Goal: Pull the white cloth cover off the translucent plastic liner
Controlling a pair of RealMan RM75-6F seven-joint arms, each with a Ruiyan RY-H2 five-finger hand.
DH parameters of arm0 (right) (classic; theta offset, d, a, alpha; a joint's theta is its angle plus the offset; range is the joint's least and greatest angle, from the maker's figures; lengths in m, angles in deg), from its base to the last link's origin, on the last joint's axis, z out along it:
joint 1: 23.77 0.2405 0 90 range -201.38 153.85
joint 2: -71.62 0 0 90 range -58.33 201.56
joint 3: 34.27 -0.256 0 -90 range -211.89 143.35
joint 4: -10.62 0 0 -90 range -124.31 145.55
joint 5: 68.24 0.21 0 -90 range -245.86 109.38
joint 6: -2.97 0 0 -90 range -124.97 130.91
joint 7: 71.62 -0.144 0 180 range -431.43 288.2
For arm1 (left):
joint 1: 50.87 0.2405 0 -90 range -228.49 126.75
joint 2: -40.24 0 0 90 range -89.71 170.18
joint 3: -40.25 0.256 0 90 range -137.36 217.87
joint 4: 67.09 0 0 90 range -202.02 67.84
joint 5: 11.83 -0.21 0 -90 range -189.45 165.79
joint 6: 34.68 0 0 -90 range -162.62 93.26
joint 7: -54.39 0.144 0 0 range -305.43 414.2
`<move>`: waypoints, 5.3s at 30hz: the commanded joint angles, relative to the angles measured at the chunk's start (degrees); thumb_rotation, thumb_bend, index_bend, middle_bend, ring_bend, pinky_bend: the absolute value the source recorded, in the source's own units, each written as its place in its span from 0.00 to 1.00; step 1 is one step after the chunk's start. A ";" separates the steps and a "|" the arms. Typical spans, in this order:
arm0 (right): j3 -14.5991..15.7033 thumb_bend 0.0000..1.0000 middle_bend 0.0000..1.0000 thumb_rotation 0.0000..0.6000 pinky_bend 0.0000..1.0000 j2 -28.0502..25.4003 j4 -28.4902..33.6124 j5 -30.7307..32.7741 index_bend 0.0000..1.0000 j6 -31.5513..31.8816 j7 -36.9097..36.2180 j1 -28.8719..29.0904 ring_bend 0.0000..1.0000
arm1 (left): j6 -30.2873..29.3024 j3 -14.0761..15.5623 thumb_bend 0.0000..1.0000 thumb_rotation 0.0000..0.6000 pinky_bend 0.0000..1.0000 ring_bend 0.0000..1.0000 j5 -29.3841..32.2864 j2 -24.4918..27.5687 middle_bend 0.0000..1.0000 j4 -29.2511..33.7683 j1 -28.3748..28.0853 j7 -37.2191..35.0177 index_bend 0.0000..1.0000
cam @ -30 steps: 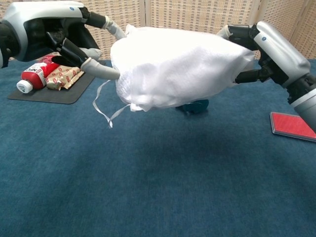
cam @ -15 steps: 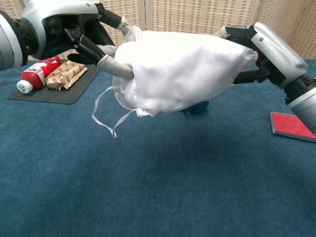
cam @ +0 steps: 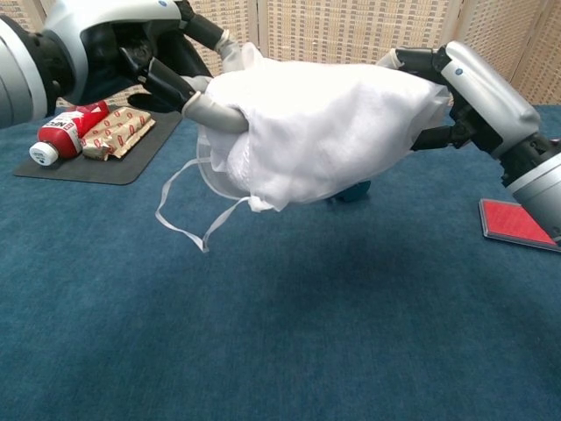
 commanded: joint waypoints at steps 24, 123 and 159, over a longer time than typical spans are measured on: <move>0.84 0.67 0.60 1.00 0.66 -1.37 -0.65 0.46 0.59 -0.76 0.30 -1.00 0.55 | -1.53 2.12 0.54 1.00 0.97 0.87 -3.15 1.58 1.00 -1.33 2.42 -2.92 0.77; 4.21 0.72 1.00 1.00 1.00 -22.67 26.07 10.07 0.66 -28.21 27.79 -2.75 1.00 | -0.92 10.60 0.54 1.00 0.97 0.87 -8.49 7.83 1.00 -8.53 14.62 -7.87 0.78; 2.96 0.00 0.40 1.00 0.54 -35.87 36.21 15.15 0.00 -24.40 38.62 -9.87 0.45 | -3.11 11.05 0.00 1.00 0.84 0.65 -8.53 11.39 0.76 -9.00 16.87 -1.92 0.00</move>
